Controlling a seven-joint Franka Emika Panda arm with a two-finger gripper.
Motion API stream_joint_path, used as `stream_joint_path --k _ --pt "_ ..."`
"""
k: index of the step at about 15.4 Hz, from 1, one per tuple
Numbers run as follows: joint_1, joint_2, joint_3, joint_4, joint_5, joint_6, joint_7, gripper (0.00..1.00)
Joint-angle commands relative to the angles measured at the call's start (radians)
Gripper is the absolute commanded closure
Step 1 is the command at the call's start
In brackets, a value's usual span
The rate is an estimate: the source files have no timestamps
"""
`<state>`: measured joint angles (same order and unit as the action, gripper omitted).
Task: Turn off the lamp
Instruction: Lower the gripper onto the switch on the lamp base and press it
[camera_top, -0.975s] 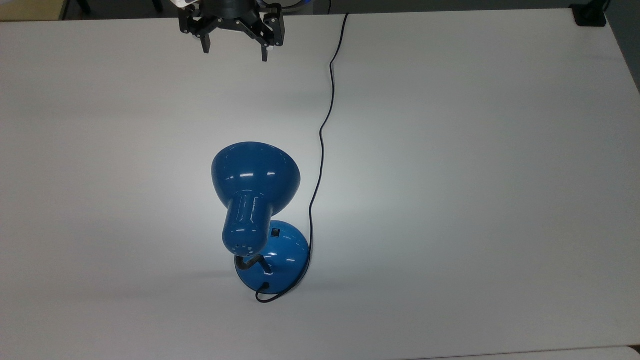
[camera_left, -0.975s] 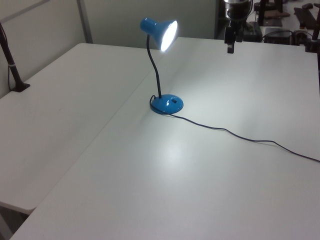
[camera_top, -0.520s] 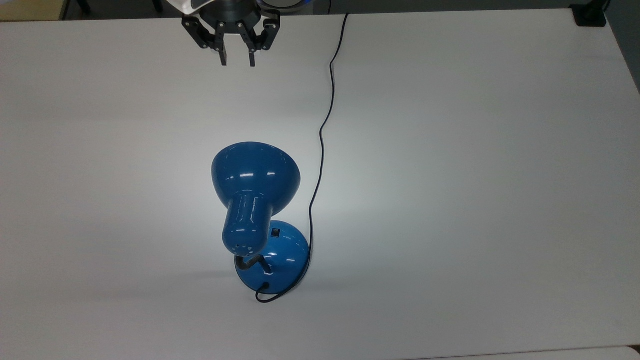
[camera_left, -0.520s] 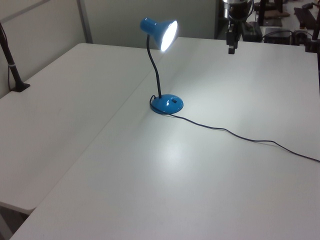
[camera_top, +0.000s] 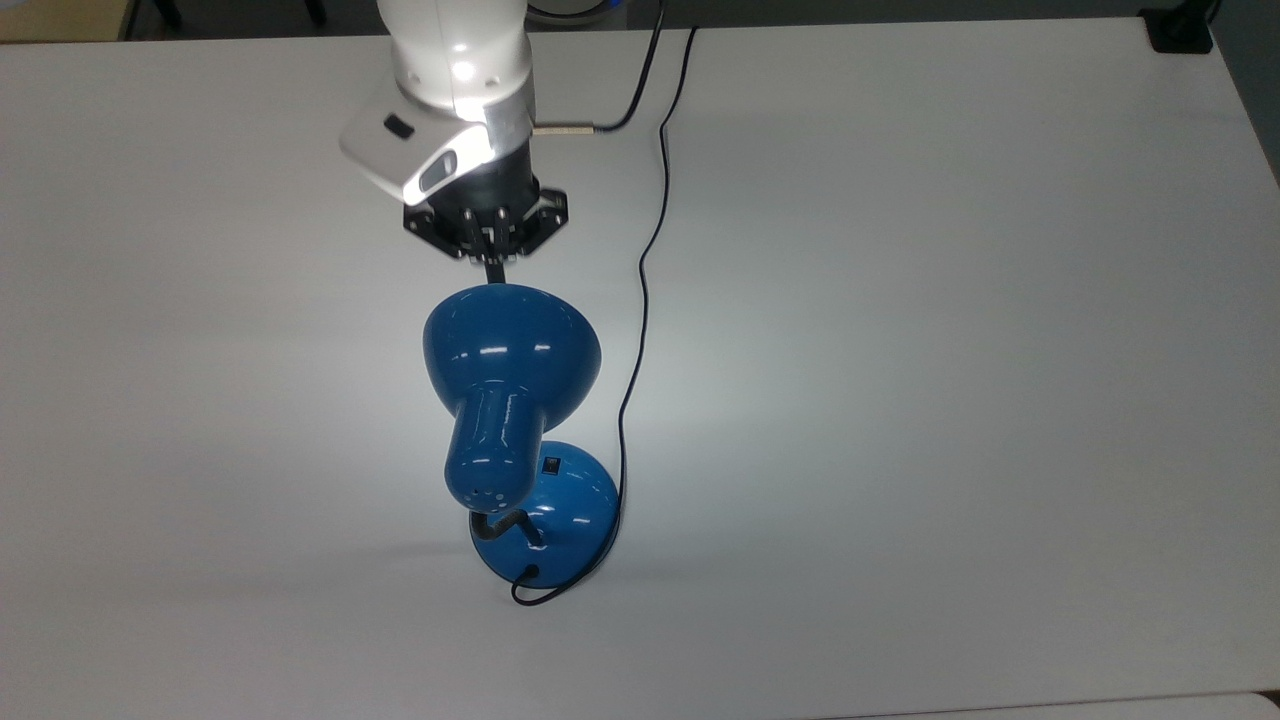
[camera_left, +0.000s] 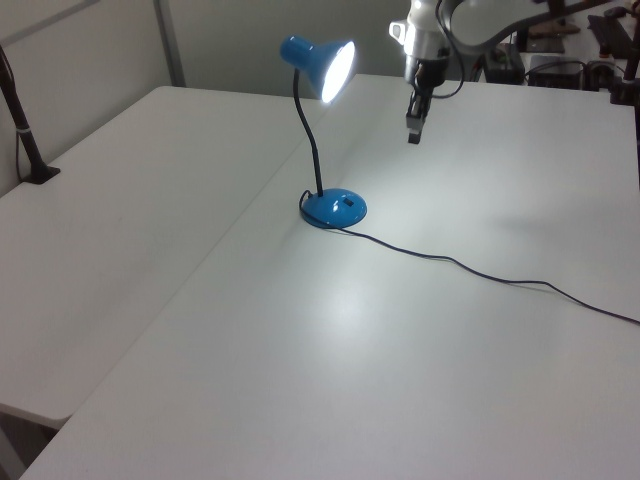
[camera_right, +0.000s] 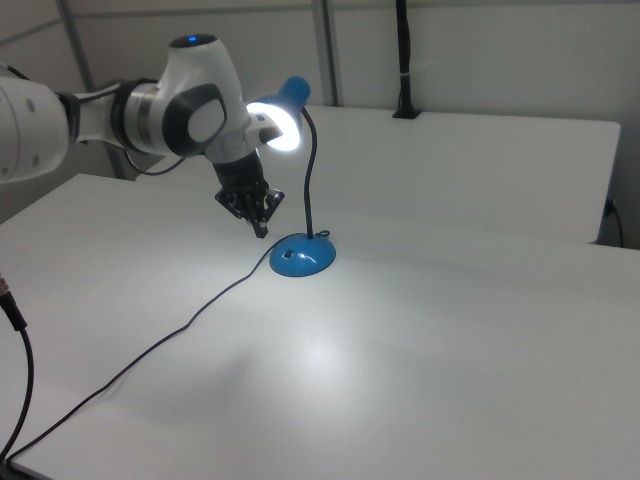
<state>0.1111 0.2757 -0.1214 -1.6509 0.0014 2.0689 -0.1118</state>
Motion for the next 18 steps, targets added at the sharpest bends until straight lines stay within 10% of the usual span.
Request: stream_joint_path --k 1,18 --pt "0.024 0.081 -0.009 0.014 0.035 0.178 0.021 1.00" --pt "0.064 0.358 -0.001 0.168 0.020 0.393 0.104 1.00"
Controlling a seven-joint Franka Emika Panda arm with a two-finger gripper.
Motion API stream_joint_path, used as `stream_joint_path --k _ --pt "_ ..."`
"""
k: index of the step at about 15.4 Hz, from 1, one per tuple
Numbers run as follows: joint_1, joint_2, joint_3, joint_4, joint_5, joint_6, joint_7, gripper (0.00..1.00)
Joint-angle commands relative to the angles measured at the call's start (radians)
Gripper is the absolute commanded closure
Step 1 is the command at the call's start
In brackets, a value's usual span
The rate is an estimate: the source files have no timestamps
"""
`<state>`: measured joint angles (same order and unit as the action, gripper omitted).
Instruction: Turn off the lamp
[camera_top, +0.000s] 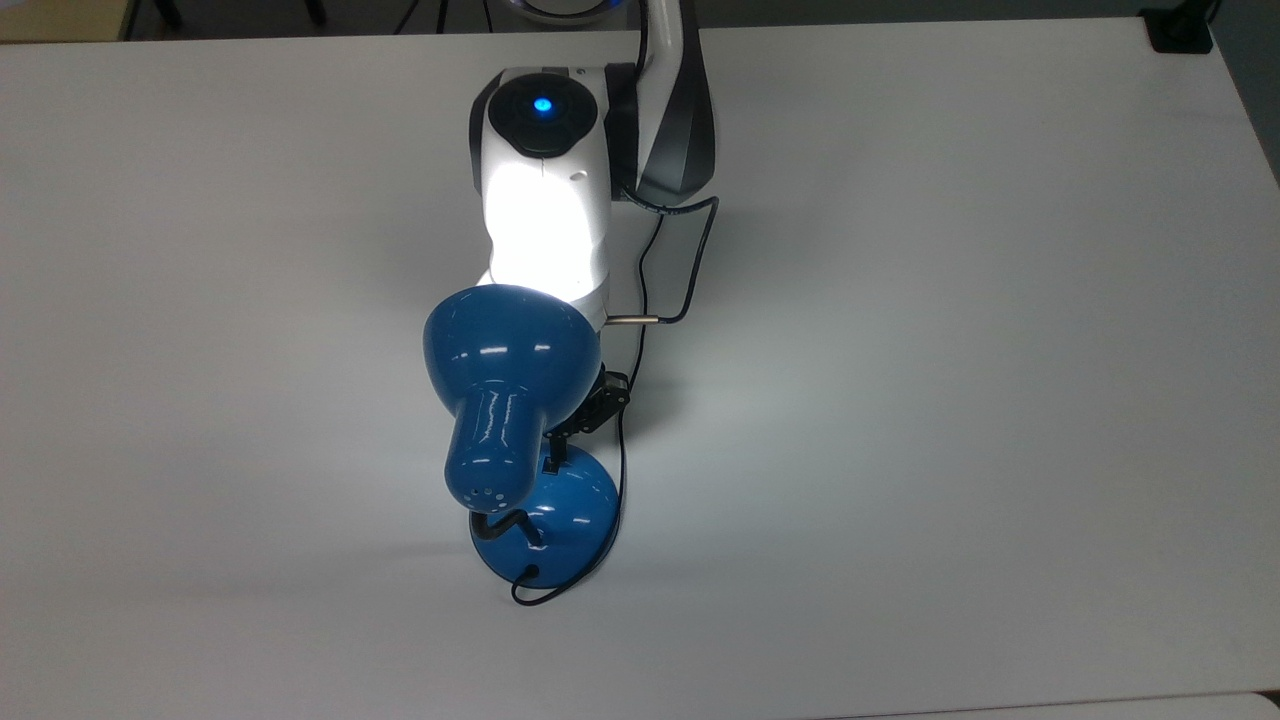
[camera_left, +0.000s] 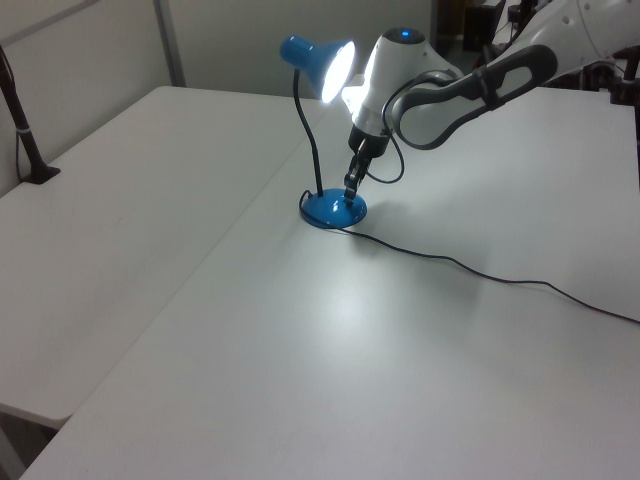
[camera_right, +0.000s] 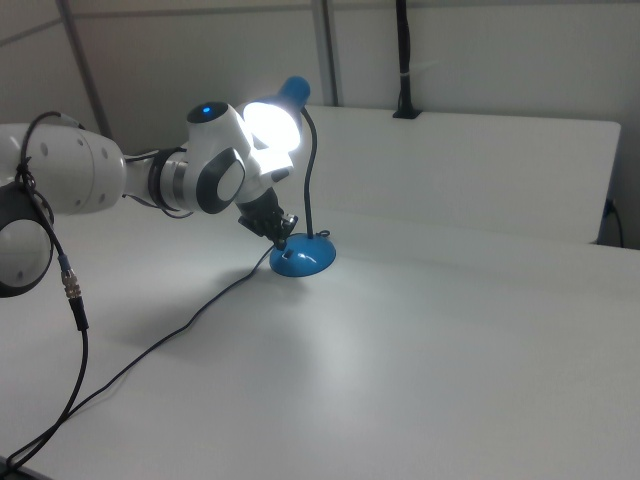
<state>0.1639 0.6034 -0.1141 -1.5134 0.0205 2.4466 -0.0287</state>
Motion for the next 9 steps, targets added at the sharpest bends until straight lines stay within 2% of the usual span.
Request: stream_joint_path --k 1,9 --pt "0.012 0.038 -0.009 0.030 0.001 0.021 0.020 1.00" --pt "0.009 0.039 -0.009 0.018 -0.020 0.023 0.018 1.00"
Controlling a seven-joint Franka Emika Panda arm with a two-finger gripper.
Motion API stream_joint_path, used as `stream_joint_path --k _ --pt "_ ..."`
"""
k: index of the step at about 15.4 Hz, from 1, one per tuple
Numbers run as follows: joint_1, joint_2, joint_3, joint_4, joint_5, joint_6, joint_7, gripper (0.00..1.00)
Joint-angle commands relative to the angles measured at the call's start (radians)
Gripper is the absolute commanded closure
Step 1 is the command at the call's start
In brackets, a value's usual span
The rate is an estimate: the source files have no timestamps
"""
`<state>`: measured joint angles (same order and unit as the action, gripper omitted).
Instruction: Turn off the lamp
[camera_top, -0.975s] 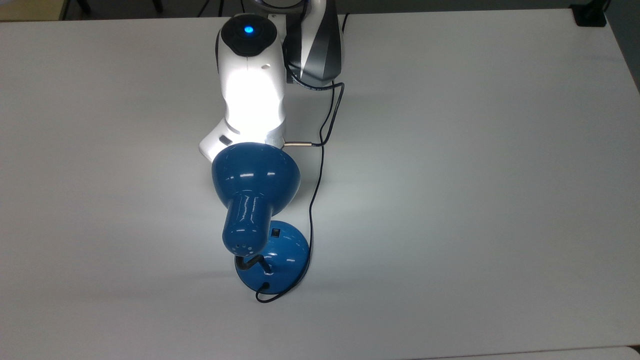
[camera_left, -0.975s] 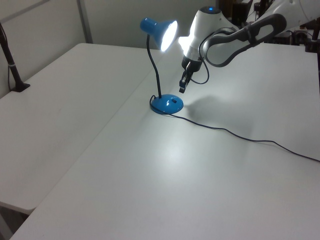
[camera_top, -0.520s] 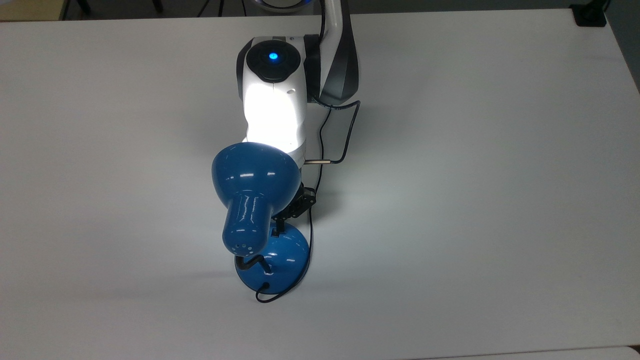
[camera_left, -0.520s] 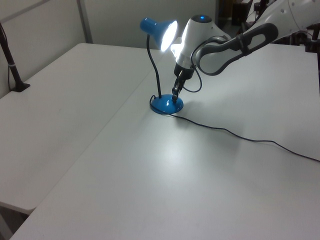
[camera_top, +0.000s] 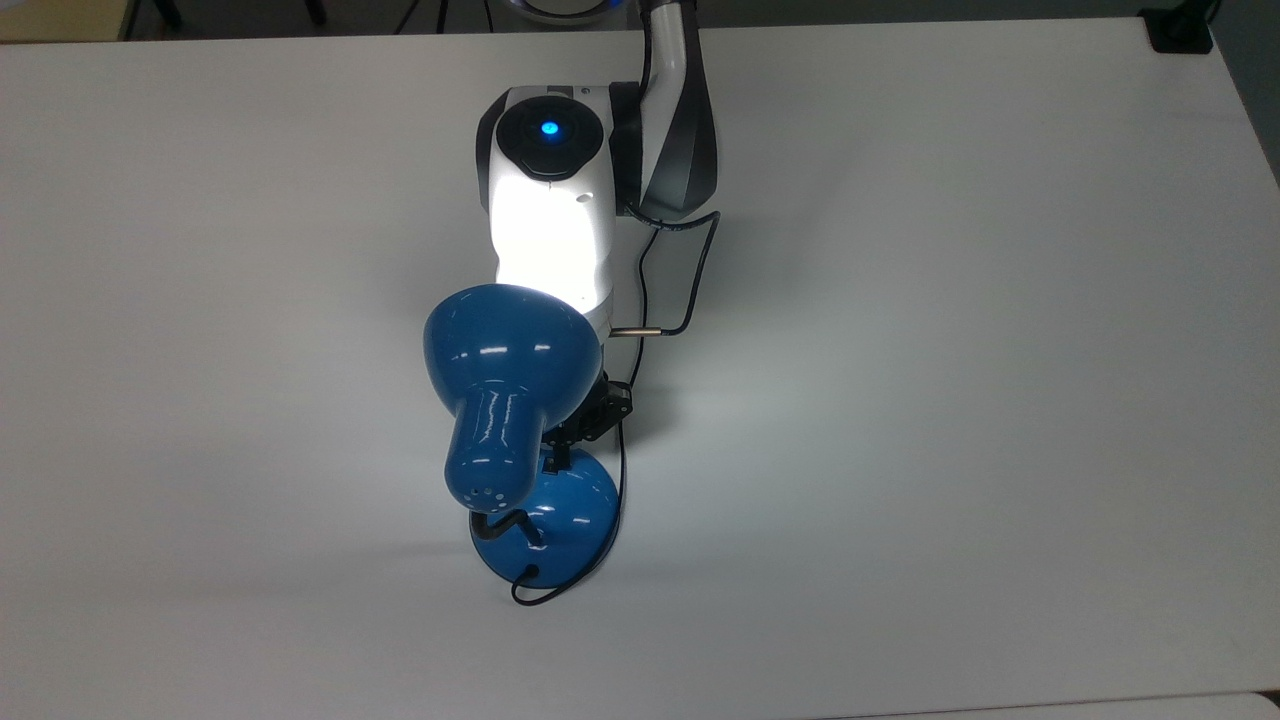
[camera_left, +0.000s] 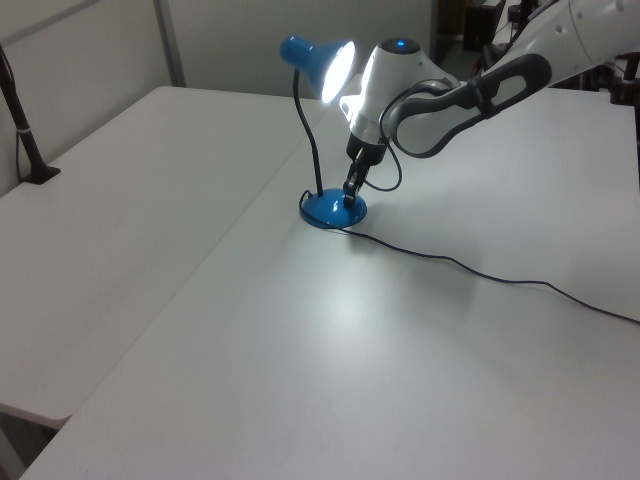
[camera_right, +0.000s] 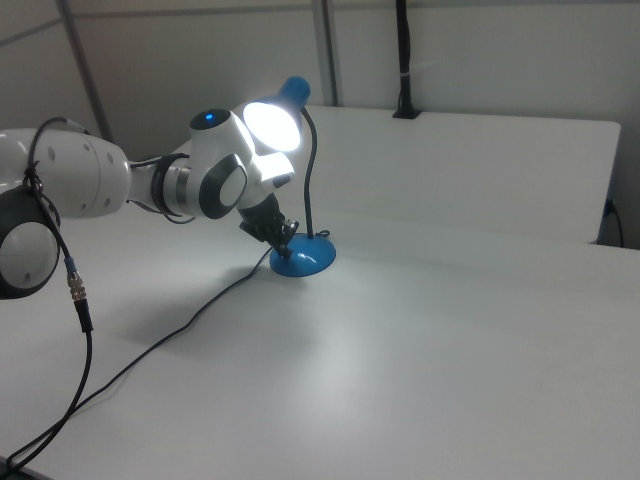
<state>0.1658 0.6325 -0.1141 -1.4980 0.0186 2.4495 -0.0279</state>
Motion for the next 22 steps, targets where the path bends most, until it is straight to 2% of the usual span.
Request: stream_joint_path --k 1,9,12,14,18,19,20,21,22 --pt "0.007 0.010 -0.009 -0.005 -0.019 0.020 0.017 1.00" --pt "0.004 0.001 -0.009 -0.045 -0.013 0.002 0.020 1.00" --pt "0.001 -0.146 -0.007 -0.148 -0.014 -0.094 0.013 1.00" --pt "0.004 -0.259 -0.006 -0.200 -0.014 -0.221 0.005 1.00" --pt "0.000 -0.433 -0.007 -0.203 -0.016 -0.545 -0.047 1.00" --pt "-0.003 -0.476 -0.007 -0.200 -0.016 -0.613 -0.072 0.84" --pt "-0.012 -0.519 -0.013 -0.197 -0.016 -0.674 -0.101 0.55" --pt "-0.025 -0.559 -0.018 -0.196 -0.014 -0.722 -0.115 0.13" --pt "-0.029 -0.591 -0.019 -0.191 -0.019 -0.751 -0.112 0.00"
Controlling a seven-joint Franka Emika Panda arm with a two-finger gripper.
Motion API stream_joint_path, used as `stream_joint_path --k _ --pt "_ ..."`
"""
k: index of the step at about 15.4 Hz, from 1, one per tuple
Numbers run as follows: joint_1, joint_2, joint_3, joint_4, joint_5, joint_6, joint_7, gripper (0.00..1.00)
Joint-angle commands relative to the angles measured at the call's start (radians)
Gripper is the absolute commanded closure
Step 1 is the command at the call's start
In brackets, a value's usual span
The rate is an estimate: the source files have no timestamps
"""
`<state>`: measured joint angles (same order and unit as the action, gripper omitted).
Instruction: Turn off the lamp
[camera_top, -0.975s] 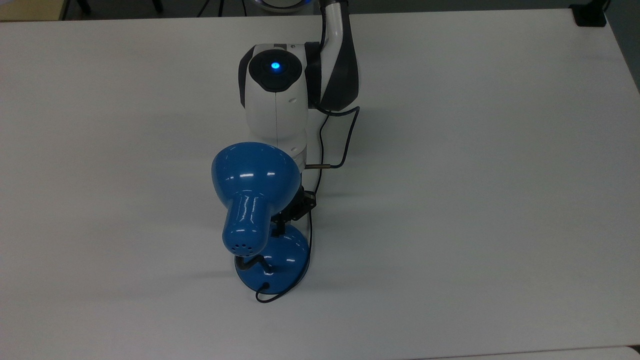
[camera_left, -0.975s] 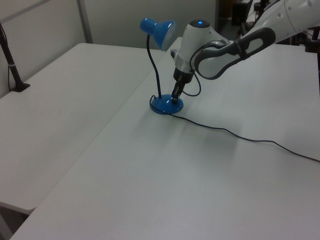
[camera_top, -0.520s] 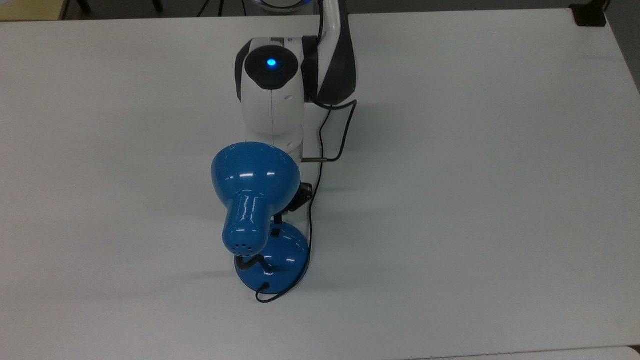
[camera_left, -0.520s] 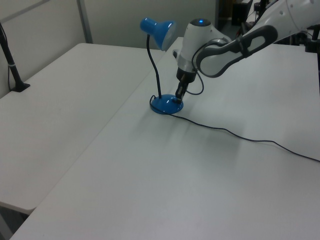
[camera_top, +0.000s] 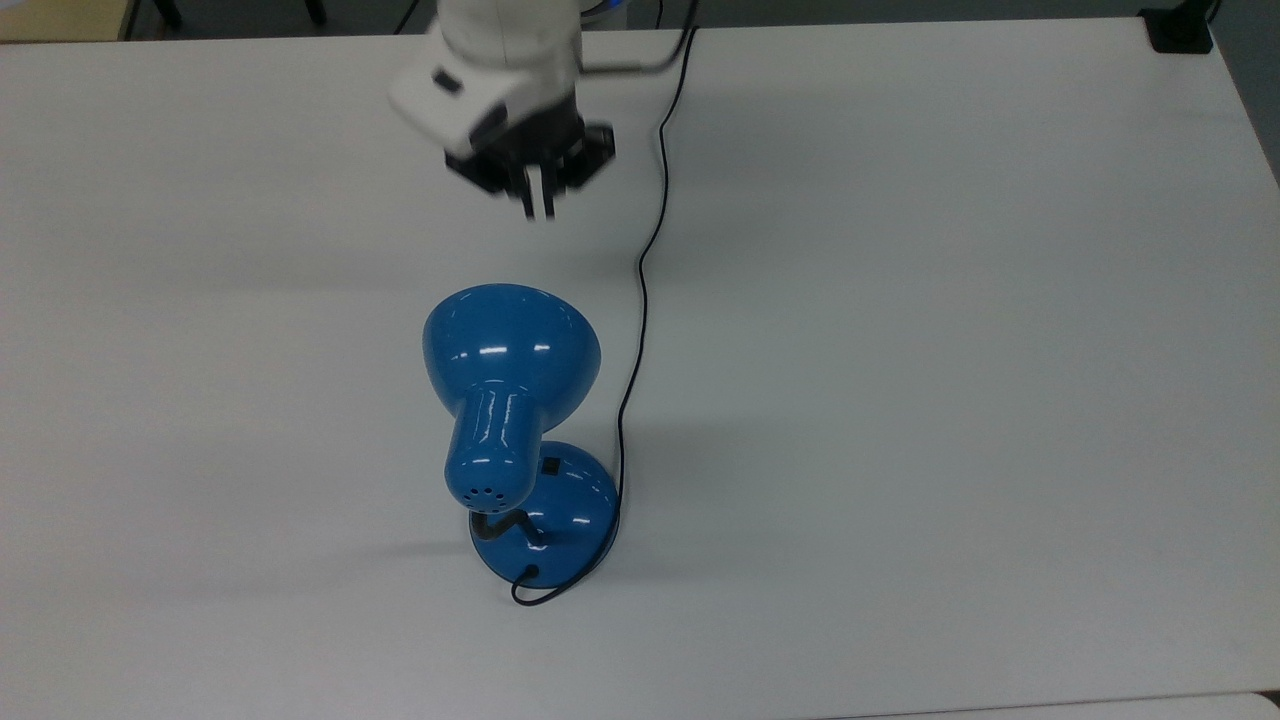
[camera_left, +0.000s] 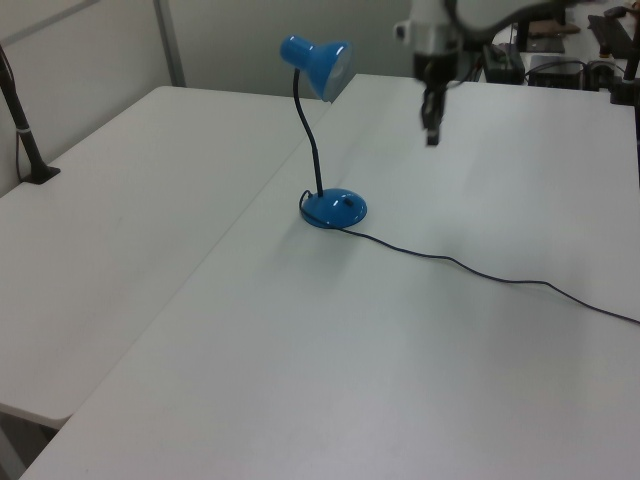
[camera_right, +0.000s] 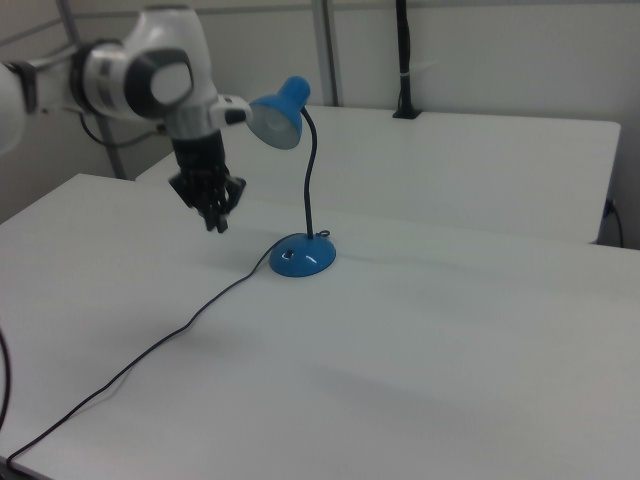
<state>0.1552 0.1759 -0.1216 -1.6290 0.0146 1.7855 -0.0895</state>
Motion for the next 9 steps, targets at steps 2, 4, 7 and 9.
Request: stream_joint_path --k 2,4,7,9 --pt "-0.020 -0.173 -0.013 -0.058 -0.041 -0.123 -0.035 0.00" --pt "-0.035 -0.185 -0.012 -0.058 -0.048 -0.133 0.019 0.00" --pt "-0.042 -0.174 -0.012 -0.023 -0.048 -0.135 0.111 0.00" --pt "-0.039 -0.170 -0.012 -0.020 -0.048 -0.133 0.116 0.00"
